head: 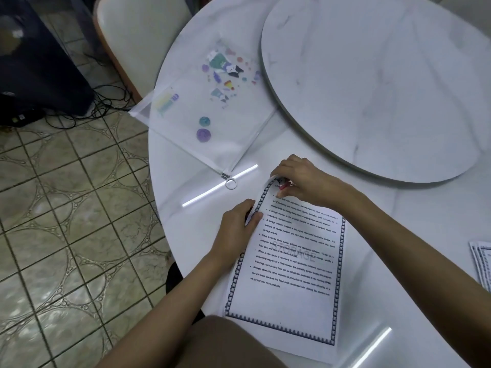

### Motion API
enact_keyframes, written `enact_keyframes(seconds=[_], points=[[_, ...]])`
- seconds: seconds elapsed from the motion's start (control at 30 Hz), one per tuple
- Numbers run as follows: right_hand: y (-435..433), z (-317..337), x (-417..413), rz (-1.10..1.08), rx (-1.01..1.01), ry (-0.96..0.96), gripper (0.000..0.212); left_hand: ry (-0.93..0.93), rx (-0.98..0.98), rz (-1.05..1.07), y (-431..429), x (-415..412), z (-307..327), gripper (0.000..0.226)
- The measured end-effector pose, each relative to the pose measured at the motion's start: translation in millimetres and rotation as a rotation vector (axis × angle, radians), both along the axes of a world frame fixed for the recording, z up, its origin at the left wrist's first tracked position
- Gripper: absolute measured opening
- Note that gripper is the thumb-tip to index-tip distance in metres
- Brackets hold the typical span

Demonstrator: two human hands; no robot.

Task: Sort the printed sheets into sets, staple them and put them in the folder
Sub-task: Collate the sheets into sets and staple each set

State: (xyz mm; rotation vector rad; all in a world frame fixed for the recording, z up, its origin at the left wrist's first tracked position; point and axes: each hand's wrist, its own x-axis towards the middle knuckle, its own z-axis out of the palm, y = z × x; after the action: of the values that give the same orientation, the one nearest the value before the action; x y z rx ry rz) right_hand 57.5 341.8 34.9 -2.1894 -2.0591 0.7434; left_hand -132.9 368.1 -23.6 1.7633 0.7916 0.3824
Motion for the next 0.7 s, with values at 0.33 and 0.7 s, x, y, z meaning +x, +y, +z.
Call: enact_keyframes(seconds=[0.33,0.7], points=[[-6,-21,-6,-0.007,0.183,-0.070,0.029,-0.010,0.010,0.001,-1,-1,-3,0.033],[-2,-24,-2,-0.132,0.205,-0.049,0.028,0.019,-0.025,0.013,0,1,-1,0.036]])
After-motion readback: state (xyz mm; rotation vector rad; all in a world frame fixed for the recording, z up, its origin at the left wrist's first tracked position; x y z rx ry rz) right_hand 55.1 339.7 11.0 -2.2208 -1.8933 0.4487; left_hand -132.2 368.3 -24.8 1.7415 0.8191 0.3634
